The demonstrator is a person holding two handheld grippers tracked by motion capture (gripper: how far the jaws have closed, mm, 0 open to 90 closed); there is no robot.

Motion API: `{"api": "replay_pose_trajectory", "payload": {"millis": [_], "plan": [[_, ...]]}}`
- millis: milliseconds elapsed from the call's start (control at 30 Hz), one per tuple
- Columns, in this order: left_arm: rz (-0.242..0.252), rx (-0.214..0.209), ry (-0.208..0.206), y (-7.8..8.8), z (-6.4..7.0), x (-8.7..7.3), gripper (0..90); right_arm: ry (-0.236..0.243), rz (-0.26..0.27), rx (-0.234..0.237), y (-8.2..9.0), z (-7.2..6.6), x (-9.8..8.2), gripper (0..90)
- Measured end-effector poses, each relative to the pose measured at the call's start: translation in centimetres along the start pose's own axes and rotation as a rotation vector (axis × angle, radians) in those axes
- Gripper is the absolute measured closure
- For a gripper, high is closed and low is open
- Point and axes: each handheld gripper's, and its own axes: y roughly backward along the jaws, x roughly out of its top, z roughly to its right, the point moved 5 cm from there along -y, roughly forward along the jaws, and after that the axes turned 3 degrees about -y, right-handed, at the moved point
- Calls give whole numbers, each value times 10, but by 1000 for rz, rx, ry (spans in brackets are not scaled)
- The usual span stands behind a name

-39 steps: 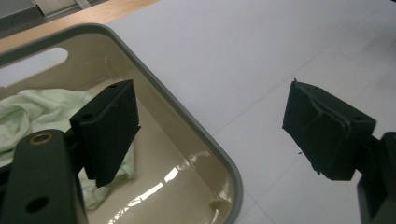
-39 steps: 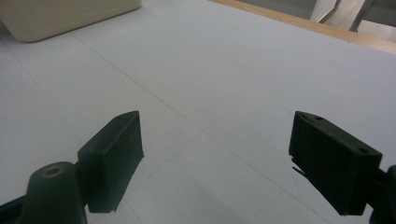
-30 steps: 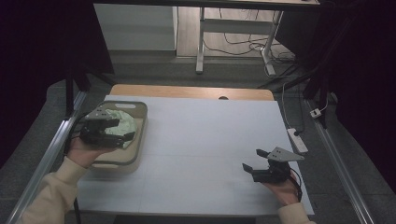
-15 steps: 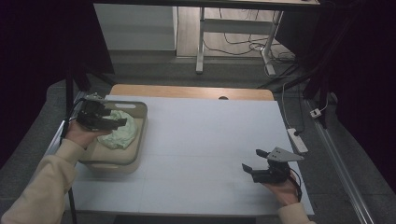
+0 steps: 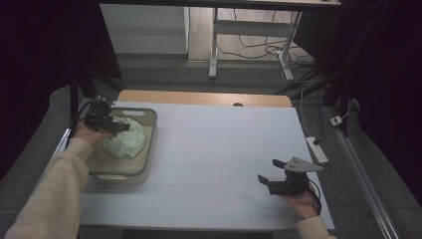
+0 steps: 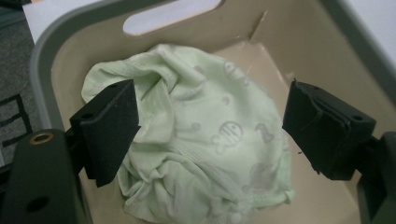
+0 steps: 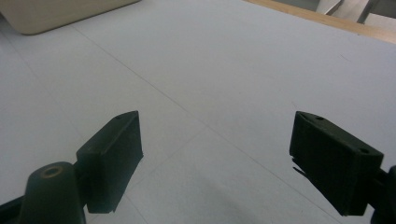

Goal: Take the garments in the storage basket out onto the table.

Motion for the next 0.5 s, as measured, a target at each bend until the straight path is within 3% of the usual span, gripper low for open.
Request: {"api": "replay_pose_trajectory", "payload": {"millis": [200, 500], "plan": [[-47, 4, -26, -15, 0, 1, 193, -4, 1, 2, -1, 0, 0, 167], [-117, 23, -13, -31, -3, -2, 191, 0, -6, 7, -1, -1, -2, 167]]}}
